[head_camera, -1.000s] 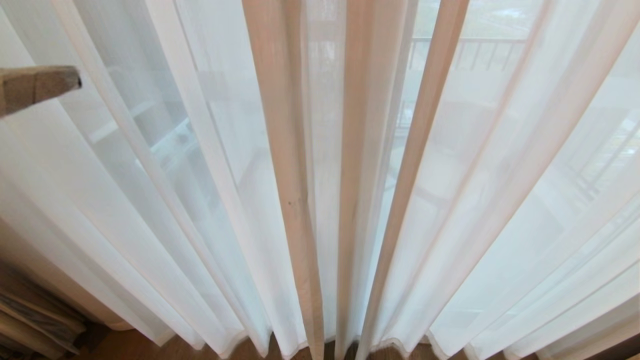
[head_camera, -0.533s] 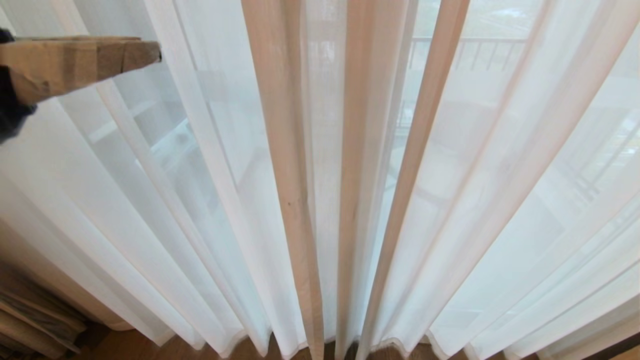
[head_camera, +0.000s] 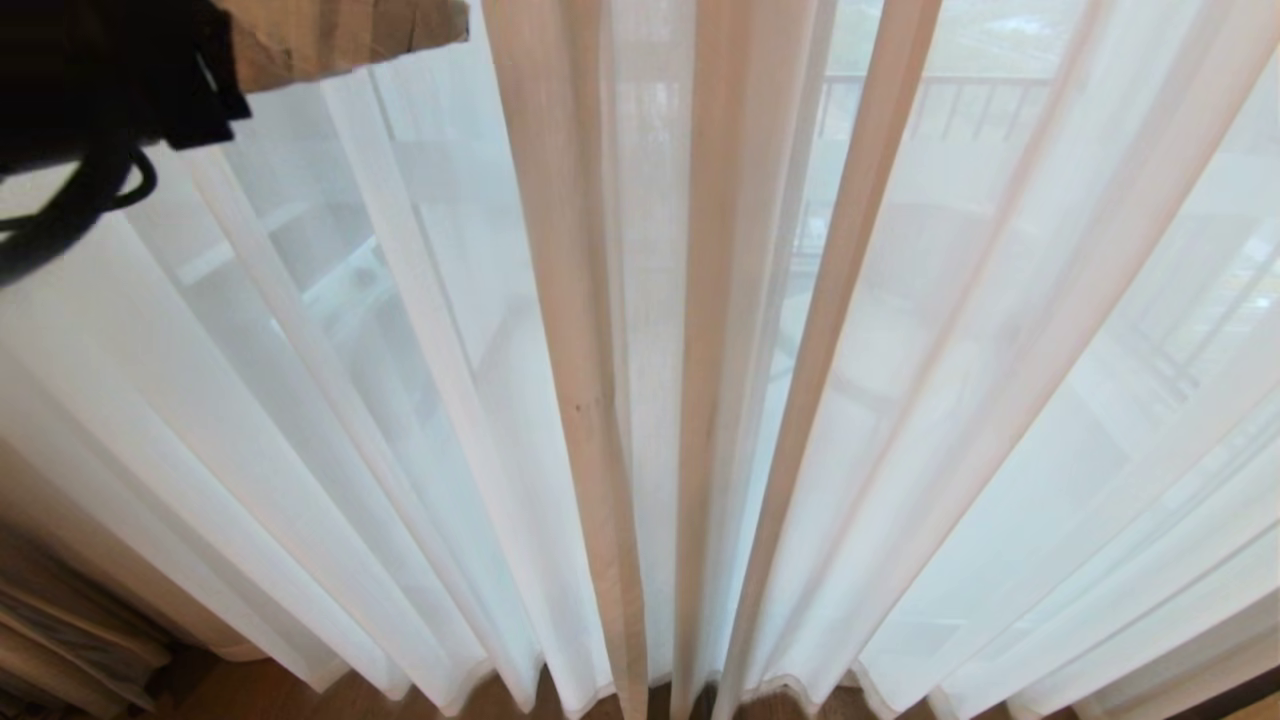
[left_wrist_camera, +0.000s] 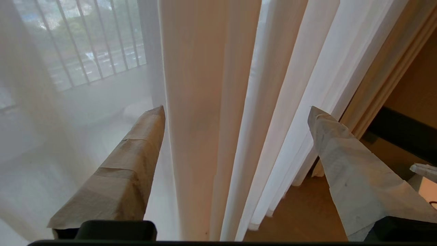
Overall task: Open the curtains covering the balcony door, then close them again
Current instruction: Pull the inner curtains open on both sides
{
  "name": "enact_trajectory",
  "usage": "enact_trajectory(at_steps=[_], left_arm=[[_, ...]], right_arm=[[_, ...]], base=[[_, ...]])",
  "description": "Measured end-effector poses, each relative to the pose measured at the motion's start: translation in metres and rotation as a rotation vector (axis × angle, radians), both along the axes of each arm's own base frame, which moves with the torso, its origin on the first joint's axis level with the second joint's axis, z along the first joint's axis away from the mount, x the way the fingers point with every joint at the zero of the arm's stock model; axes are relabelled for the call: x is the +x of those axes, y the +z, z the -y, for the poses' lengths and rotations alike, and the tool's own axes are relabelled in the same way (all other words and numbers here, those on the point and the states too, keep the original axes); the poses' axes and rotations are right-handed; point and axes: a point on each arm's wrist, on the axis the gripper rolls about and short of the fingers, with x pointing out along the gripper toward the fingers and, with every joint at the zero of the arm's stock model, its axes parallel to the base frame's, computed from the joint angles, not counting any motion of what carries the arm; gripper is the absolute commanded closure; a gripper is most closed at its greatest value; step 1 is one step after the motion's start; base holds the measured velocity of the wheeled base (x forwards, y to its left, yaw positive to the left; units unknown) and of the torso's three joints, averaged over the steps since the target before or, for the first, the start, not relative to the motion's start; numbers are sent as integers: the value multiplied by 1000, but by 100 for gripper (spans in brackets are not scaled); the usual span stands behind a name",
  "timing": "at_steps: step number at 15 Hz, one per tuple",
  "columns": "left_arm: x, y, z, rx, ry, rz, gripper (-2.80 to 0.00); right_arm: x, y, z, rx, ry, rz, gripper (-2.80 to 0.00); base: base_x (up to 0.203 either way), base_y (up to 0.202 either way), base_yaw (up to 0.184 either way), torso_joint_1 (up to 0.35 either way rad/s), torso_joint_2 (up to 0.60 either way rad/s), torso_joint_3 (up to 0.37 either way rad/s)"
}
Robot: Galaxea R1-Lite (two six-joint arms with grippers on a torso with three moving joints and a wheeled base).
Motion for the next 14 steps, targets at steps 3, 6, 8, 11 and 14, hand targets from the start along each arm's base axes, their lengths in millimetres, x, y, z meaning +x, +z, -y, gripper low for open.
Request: enact_trajectory(at_steps=[3, 6, 8, 11, 14], left_arm=[[20, 6, 10, 10, 17, 19, -280], [42, 10, 19, 34, 92, 58, -280], [54, 13, 26, 34, 101, 69, -280], [69, 17, 35, 29, 103, 84, -280], [83, 20, 40, 41, 141, 118, -280]], right_arm=[[0, 0, 0, 0, 0, 0, 0], [0, 0, 0, 0, 0, 0, 0], [0, 0, 0, 0, 0, 0, 0], [0, 0, 0, 0, 0, 0, 0], [0, 0, 0, 0, 0, 0, 0]], base=[[0, 0, 0, 0, 0, 0], [0, 0, 0, 0, 0, 0], [0, 0, 0, 0, 0, 0], [0, 0, 0, 0, 0, 0], [0, 0, 0, 0, 0, 0]])
